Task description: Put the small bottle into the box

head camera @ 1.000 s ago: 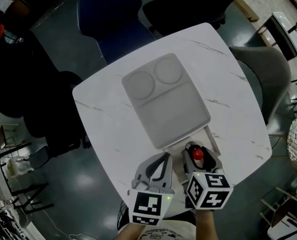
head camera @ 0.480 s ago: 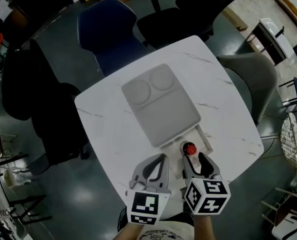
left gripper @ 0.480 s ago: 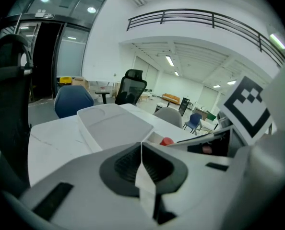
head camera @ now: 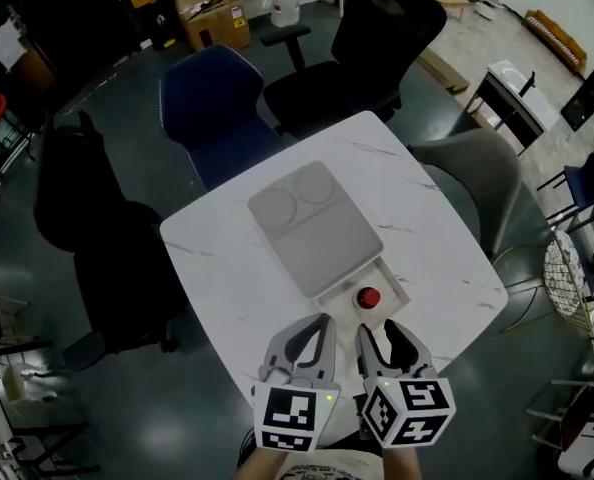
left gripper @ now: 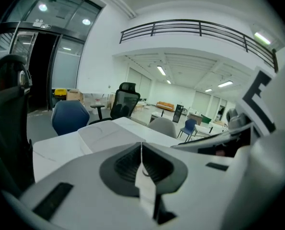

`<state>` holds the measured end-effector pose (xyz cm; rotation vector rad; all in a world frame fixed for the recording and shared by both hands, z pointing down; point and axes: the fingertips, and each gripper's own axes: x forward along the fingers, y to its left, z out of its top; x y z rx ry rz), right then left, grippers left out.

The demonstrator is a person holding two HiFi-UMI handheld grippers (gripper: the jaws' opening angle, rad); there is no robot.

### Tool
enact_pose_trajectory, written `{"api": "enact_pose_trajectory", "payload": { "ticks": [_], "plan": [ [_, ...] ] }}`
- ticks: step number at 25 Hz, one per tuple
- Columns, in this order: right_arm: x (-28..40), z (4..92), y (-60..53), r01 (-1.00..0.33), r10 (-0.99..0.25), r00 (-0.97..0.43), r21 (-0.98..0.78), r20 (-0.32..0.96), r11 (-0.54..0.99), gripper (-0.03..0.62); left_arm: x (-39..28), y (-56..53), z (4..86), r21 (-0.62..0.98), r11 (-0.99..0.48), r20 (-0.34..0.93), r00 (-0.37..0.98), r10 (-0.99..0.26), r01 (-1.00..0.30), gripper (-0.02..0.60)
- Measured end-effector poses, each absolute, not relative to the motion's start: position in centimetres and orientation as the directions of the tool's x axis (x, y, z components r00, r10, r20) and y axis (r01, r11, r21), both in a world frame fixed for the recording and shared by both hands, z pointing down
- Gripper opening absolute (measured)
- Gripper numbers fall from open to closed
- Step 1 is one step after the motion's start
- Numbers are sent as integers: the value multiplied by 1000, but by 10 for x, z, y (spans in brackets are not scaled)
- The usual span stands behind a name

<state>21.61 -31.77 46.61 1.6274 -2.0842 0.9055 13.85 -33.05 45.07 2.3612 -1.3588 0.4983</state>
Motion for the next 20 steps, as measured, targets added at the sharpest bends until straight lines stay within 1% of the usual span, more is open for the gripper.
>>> {"api": "enact_pose_trajectory", "payload": {
  "ticks": [7, 11, 20],
  "plan": [
    [201, 427, -302, -959, -789, -262, -244, 556, 146, 186, 129, -320, 415, 115, -503, 410, 502, -761, -857, 20],
    [195, 411, -293, -963, -812, -244, -229, 530, 140, 163, 123, -313, 400, 101, -514, 387, 510, -768, -852, 20],
    [188, 392, -271, -968, -840, -221, -214, 496, 128, 160, 119, -296, 376, 83, -545, 339, 537, -772, -835, 20]
  ]
}}
